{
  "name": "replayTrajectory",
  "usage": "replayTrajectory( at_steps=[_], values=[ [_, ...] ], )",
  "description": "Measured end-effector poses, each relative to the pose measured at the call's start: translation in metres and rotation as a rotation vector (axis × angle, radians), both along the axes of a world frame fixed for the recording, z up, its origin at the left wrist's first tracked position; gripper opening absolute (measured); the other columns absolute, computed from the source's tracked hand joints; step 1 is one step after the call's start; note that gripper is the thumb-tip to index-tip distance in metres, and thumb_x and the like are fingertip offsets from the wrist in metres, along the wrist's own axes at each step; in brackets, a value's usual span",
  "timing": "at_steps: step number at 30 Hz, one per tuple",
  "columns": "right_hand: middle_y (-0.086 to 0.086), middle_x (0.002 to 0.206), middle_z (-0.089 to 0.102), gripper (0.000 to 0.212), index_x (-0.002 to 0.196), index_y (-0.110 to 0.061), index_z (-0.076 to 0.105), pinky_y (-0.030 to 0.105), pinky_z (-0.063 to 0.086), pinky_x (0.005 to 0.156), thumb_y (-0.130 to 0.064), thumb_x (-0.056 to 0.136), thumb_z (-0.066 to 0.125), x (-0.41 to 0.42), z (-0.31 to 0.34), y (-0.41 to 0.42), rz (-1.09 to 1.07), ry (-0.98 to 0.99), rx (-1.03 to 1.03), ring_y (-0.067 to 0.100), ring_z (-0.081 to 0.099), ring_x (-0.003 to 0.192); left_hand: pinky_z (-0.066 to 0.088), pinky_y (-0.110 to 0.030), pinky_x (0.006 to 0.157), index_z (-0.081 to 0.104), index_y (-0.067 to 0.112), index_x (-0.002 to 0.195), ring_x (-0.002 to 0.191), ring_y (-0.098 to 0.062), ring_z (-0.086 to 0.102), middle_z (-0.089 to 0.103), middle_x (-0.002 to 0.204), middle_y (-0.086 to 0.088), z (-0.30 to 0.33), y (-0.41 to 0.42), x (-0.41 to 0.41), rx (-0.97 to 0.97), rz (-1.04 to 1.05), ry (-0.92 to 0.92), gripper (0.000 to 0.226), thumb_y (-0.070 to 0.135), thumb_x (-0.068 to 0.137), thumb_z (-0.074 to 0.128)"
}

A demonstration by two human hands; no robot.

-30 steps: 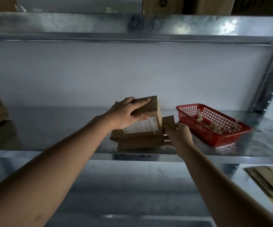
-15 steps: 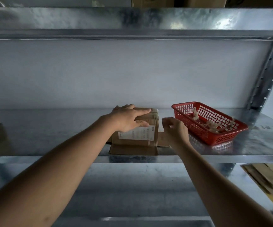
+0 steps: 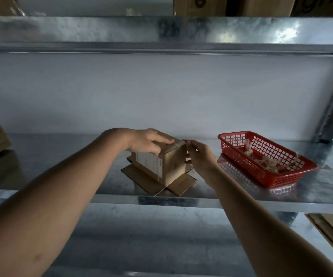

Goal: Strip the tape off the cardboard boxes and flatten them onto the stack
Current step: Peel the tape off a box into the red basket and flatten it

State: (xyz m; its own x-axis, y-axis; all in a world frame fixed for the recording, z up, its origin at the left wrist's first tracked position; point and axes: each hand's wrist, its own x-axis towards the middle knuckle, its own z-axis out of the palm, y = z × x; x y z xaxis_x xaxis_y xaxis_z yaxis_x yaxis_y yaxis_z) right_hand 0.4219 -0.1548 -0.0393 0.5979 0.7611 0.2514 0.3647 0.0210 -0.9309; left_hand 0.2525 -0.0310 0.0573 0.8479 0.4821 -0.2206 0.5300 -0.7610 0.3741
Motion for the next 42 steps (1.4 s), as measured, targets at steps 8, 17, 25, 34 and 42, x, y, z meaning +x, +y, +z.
replayTrajectory(
  at_steps=[8, 17, 25, 34, 42],
  values=[
    [0.011, 0.097, 0.076, 0.014, 0.102, -0.009, 0.079, 0.030, 0.064, 0.075, -0.004, 0.099, 0.066, -0.011, 0.001, -0.007, 0.122, 0.053, 0.121, 0.022, 0.078, 0.082, 0.011, -0.033, 0.123, 0.047, 0.045, 0.150, 0.157, -0.015, 0.018, 0.029, 0.167, 0.009, -0.034, 0.027, -0.006, 0.132, -0.018, -0.229, 0.041, 0.039, 0.110, 0.039],
    [0.012, 0.098, 0.078, 0.020, 0.106, -0.001, 0.077, 0.032, 0.065, 0.073, 0.007, 0.088, 0.074, -0.012, -0.006, -0.021, 0.114, 0.032, 0.151, 0.024, 0.079, 0.081, 0.005, -0.051, 0.129, 0.049, 0.055, 0.144, 0.159, -0.018, 0.008, 0.024, 0.169, 0.008, -0.042, 0.033, -0.005, 0.096, -0.034, -0.264, 0.039, 0.043, 0.108, 0.043],
    [0.000, 0.097, 0.077, 0.007, 0.100, -0.014, 0.076, 0.032, 0.065, 0.064, -0.010, 0.096, 0.072, -0.022, -0.021, -0.022, -0.045, -0.259, 0.148, 0.012, 0.077, 0.081, 0.043, -0.034, 0.098, 0.055, 0.047, 0.143, 0.117, -0.018, 0.049, 0.046, 0.120, 0.008, -0.027, 0.005, -0.005, 0.288, 0.064, -0.246, 0.045, 0.062, 0.103, 0.045],
    [0.008, 0.104, 0.066, 0.014, 0.103, -0.014, 0.057, 0.045, 0.063, 0.063, -0.001, 0.102, 0.052, -0.019, -0.015, -0.014, -0.070, -0.674, -0.028, 0.026, 0.072, 0.081, 0.039, -0.041, 0.115, 0.042, 0.049, 0.153, 0.142, -0.019, 0.038, 0.036, 0.155, 0.006, -0.049, 0.001, -0.017, 0.269, 0.006, -0.294, 0.083, 0.073, 0.079, 0.070],
    [0.011, 0.095, 0.065, 0.026, 0.100, -0.017, 0.043, 0.053, 0.059, 0.065, 0.008, 0.098, 0.044, -0.028, 0.013, -0.022, -0.084, -0.732, 0.073, 0.030, 0.068, 0.080, 0.031, -0.045, 0.121, 0.041, 0.050, 0.152, 0.146, -0.024, 0.031, 0.033, 0.155, 0.000, -0.058, 0.001, -0.013, 0.300, -0.011, -0.309, 0.072, 0.063, 0.087, 0.069]
  ],
)
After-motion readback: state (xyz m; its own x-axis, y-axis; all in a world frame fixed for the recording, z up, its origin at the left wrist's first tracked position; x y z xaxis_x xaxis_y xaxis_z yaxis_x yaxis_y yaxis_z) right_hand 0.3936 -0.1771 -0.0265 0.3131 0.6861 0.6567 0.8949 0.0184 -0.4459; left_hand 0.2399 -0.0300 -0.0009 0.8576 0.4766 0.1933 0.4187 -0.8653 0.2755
